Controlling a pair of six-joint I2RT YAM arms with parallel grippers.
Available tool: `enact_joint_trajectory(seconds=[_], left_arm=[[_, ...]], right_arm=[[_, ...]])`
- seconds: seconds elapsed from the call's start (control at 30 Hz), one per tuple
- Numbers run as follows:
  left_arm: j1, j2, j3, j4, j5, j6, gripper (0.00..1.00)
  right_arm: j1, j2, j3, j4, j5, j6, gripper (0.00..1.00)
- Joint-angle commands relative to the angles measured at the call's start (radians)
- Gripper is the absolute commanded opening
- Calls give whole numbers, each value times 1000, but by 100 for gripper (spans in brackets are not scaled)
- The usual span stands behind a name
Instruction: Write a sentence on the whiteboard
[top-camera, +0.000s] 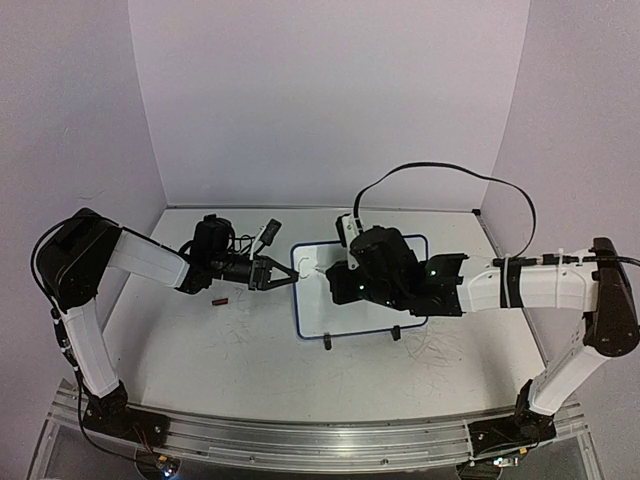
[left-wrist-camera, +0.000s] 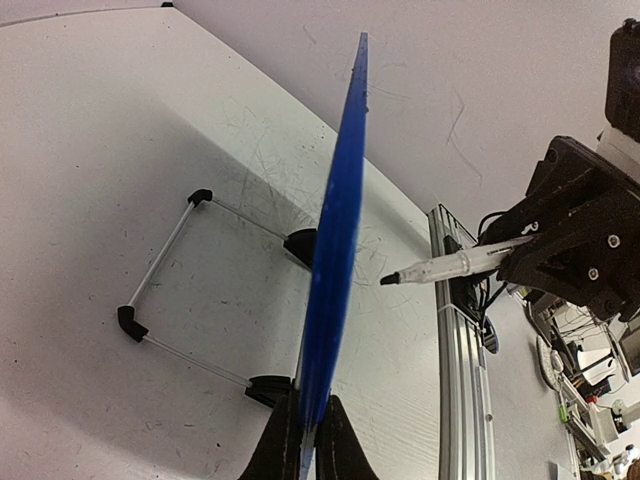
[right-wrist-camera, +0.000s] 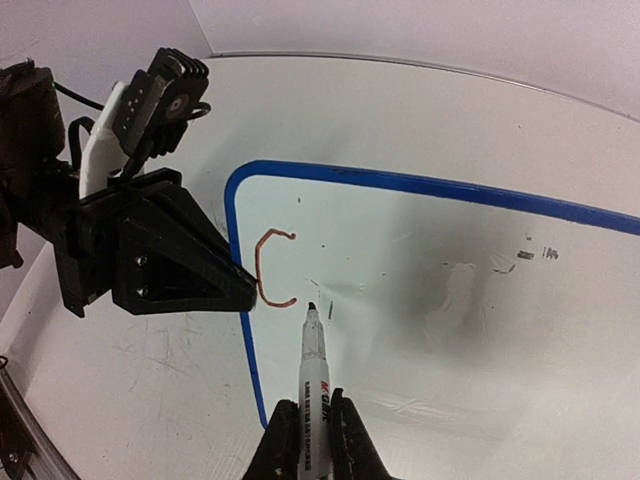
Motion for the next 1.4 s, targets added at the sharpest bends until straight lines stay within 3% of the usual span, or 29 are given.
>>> enact_joint_trajectory(seconds=[0.0,1.37], left_arm=[[-3,-16,-15,8,25,-16,0],[-3,-21,-15,8,27,-15,0]], right_arm=[[-1,2,11,73,-5,-26,0],[-3,83,88,41,57,-26,0]])
